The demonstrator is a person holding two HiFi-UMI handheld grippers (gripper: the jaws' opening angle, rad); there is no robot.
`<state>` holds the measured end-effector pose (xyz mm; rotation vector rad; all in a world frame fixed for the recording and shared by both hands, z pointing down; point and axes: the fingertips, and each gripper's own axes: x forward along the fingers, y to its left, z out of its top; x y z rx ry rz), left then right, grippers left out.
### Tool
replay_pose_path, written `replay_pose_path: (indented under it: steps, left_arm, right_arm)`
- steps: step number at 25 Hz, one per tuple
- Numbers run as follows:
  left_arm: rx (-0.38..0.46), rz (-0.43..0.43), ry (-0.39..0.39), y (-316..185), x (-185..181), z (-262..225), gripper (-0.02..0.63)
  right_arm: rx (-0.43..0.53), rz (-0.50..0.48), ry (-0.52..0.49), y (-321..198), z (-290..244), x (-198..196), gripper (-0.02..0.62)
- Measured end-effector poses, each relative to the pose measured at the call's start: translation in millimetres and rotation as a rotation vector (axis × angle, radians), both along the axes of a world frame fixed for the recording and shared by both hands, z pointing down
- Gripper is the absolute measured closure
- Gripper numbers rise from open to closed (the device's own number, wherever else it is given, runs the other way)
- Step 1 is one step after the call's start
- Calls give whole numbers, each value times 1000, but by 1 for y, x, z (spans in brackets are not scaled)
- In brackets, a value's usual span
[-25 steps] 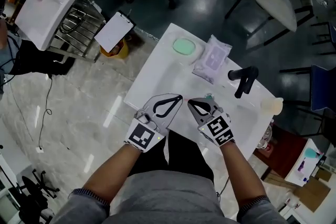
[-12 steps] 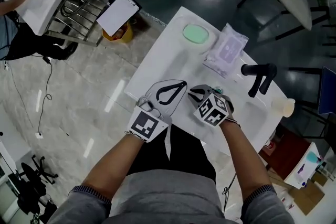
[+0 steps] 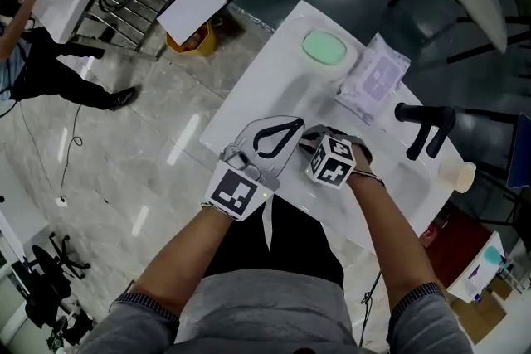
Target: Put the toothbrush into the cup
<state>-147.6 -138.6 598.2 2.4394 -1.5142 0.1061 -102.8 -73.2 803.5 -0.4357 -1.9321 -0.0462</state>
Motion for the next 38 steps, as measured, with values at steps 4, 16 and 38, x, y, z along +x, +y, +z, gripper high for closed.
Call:
replay_pose_path:
  steps: [4, 16, 38]
  left_arm:
    - [-6, -9, 3, 0, -3, 5, 598]
    - [-12, -18, 5, 2, -2, 6, 597]
    - [51, 51, -47, 21, 2, -49, 598]
  right_arm:
    - [-18, -46, 25, 2, 8, -4, 522]
    - [-17, -76, 82, 5, 15, -7, 566]
    - [1, 156, 37, 0, -67, 6, 572]
